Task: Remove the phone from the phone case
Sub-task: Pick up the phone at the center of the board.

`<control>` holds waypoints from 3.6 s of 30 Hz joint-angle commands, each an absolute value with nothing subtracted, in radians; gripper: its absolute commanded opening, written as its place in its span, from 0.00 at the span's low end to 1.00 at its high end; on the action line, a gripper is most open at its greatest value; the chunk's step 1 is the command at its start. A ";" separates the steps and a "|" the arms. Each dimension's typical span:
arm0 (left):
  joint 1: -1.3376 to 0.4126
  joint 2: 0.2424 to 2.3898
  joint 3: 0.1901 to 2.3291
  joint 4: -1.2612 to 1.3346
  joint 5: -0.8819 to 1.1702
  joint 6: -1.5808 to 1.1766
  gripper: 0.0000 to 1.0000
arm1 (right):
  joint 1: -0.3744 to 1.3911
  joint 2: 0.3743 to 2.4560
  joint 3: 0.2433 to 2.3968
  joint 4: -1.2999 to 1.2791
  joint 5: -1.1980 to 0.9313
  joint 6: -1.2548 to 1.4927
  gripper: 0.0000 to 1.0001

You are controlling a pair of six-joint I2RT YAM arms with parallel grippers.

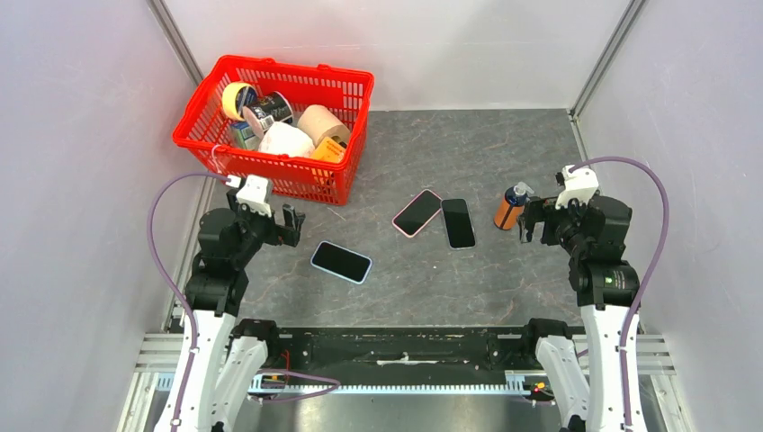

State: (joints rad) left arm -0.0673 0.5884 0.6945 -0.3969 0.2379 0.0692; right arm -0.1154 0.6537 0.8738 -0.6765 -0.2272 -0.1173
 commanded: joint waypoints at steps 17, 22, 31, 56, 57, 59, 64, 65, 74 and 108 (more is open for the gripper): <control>-0.063 0.577 0.742 -0.404 0.274 0.100 1.00 | -0.126 0.681 0.934 -0.760 -0.315 -0.212 0.99; -0.061 0.590 0.724 -0.389 0.286 0.101 1.00 | -0.094 0.758 0.975 -0.760 -0.345 -0.204 0.99; -0.059 0.631 0.710 -0.376 0.291 0.104 1.00 | 0.242 0.903 1.042 -0.688 -0.095 -0.192 0.99; -0.055 0.654 0.690 -0.360 0.332 0.116 0.99 | 0.445 1.517 1.038 -0.389 0.107 -0.002 0.99; -0.055 0.652 0.690 -0.360 0.335 0.117 0.99 | 0.444 1.538 1.044 -0.394 0.115 -0.001 0.99; -0.055 0.649 0.689 -0.360 0.341 0.116 0.99 | 0.438 1.567 1.048 -0.396 0.114 0.032 0.99; -0.054 0.638 0.688 -0.360 0.350 0.118 0.99 | 0.418 1.635 1.073 -0.417 0.099 0.073 0.99; -0.055 0.638 0.688 -0.362 0.351 0.117 0.99 | 0.411 1.648 1.081 -0.422 0.093 0.078 0.99; -0.054 0.639 0.684 -0.360 0.367 0.119 0.99 | 0.357 1.711 1.098 -0.446 0.003 0.105 0.99; -0.053 0.641 0.676 -0.357 0.373 0.125 0.99 | 0.354 1.789 1.121 -0.461 -0.016 0.131 0.99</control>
